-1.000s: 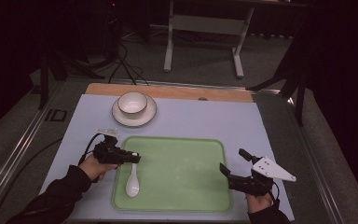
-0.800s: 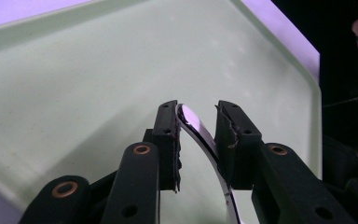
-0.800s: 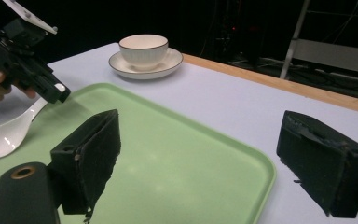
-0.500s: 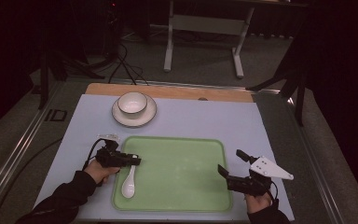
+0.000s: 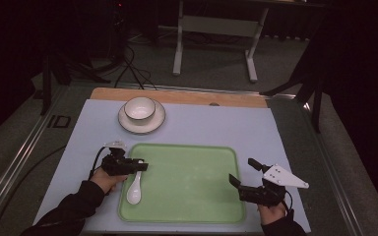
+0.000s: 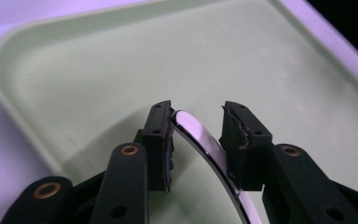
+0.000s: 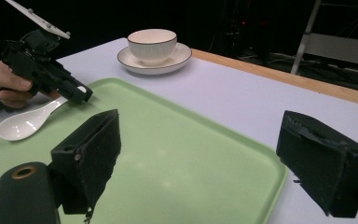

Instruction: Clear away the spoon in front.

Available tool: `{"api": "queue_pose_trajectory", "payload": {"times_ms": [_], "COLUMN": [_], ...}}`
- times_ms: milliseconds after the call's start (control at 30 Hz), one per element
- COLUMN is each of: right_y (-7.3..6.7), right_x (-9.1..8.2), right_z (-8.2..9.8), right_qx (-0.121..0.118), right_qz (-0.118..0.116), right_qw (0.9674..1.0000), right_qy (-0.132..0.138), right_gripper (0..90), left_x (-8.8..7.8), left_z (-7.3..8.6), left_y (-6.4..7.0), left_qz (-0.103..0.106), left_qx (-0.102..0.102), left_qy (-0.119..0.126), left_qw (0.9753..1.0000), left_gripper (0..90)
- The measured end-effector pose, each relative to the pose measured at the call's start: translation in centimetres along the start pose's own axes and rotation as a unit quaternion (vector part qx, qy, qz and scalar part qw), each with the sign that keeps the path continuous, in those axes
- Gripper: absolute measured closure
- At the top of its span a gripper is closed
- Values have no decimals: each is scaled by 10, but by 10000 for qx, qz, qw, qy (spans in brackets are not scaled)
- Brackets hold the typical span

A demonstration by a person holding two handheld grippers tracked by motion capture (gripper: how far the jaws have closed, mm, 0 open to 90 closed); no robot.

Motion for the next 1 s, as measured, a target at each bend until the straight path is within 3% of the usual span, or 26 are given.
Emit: {"api": "queue_pose_trajectory", "payload": {"times_ms": [300, 400, 533, 700, 1000], "right_y": [0, -1, -1, -1, -1], "right_x": [1, 1, 1, 1, 1], "right_z": [1, 0, 0, 0, 0], "right_qx": [26, 23, 15, 22, 12], "right_qz": [-38, -57, -60, -62, -61], "right_qw": [10000, 10000, 10000, 10000, 10000], "right_qy": [-23, -39, -35, -35, -29], "right_gripper": [135, 135, 136, 136, 136], "left_x": [2, 1, 0, -3, -6], "left_z": [-2, -3, -6, -8, -14], "left_y": [1, 0, -4, -3, 18], "left_qz": [-145, -318, -539, -483, -498], "left_qx": [131, 169, 72, -28, 190], "left_qy": [75, 137, 187, 230, 171], "left_qw": [9998, 9993, 9983, 9986, 9984], "left_gripper": [563, 555, 555, 555, 495]}}
Point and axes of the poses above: each handheld gripper's, and its own axes: x roughly forward along the jaws, z roughly out of its underside, y roughly to its right, the point moved 3 cm from there along x, roughly forward along the jaws, and after that the axes turned 11 degrees about -x, right-handed, at the moved point
